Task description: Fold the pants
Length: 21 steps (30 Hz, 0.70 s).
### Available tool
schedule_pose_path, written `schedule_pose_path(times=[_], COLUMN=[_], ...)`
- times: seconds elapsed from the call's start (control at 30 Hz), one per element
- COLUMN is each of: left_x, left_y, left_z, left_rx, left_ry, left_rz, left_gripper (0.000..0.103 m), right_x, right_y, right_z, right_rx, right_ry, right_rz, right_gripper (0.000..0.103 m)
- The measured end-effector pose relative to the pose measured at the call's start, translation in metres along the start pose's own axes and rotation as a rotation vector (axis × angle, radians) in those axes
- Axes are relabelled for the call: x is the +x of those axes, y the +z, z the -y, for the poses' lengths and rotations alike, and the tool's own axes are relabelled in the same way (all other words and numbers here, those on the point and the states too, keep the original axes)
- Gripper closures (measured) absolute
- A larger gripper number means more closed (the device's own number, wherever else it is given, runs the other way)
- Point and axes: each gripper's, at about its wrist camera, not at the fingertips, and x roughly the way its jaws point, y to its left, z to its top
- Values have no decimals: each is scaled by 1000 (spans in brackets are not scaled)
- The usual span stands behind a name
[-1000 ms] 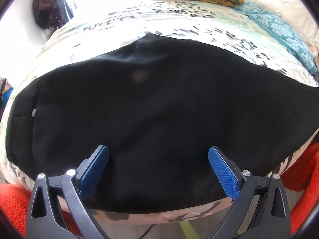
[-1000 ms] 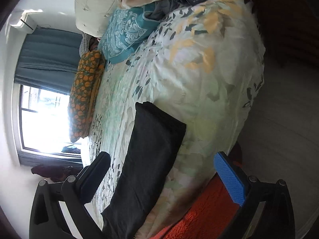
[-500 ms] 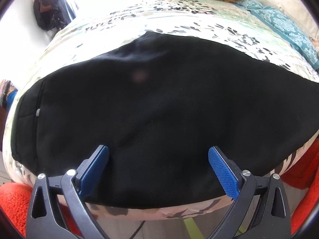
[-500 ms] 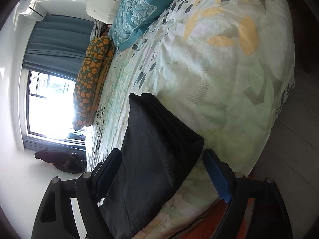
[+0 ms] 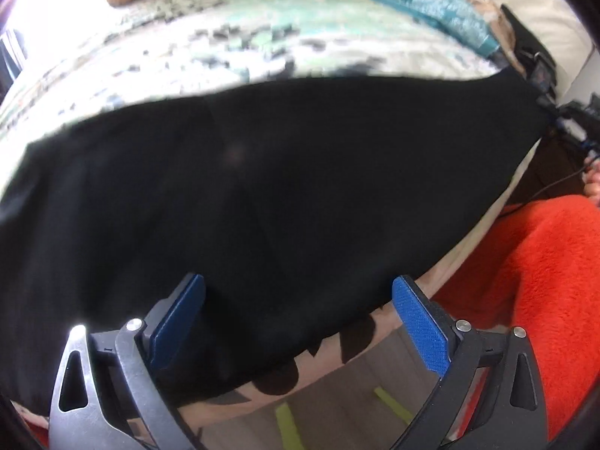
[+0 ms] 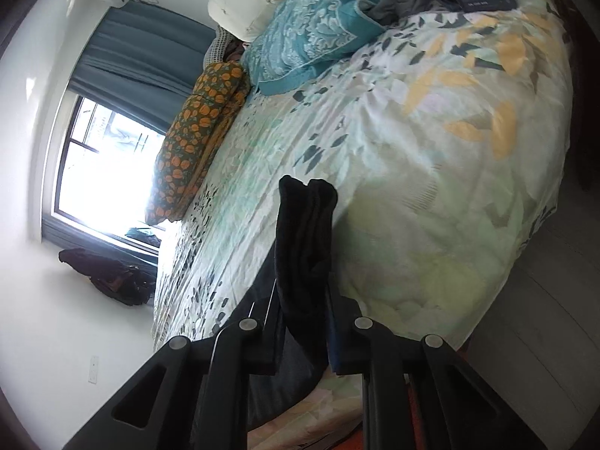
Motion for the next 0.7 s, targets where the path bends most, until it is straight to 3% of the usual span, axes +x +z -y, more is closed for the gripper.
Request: schedule_pose_path(times=[0.07, 0.13, 0.3, 0.4, 0.53, 0.6, 0.7], left_x=[-4, -16, -67, -98, -117, -115, -113], left_y=[-3, -5, -14, -30, -61, -79, -96], left_z=[4, 0, -54, -102, -156, -175, -201], left_rx=[27, 13, -128, -254, -355, -400, -488], left_ry=[30, -2, -16, 7, 94, 128, 97], left_rz=[51, 48, 148, 207, 268, 263, 238], left_gripper=[1, 3, 3, 3, 3, 3, 3], right_x=[-3, -3, 12, 34, 83, 114, 154], right_y=[-3, -12, -59, -101, -169, -209, -272], right_z=[-24, -52, -132, -176, -225, -241, -264], right_rx=[-43, -88, -206, -244, -298, -307, -401], right_ry=[33, 68, 176, 225, 242, 237, 196], right_rz=[-8, -24, -99, -156, -245, -311, -400], right_gripper=[85, 85, 85, 85, 85, 85, 85])
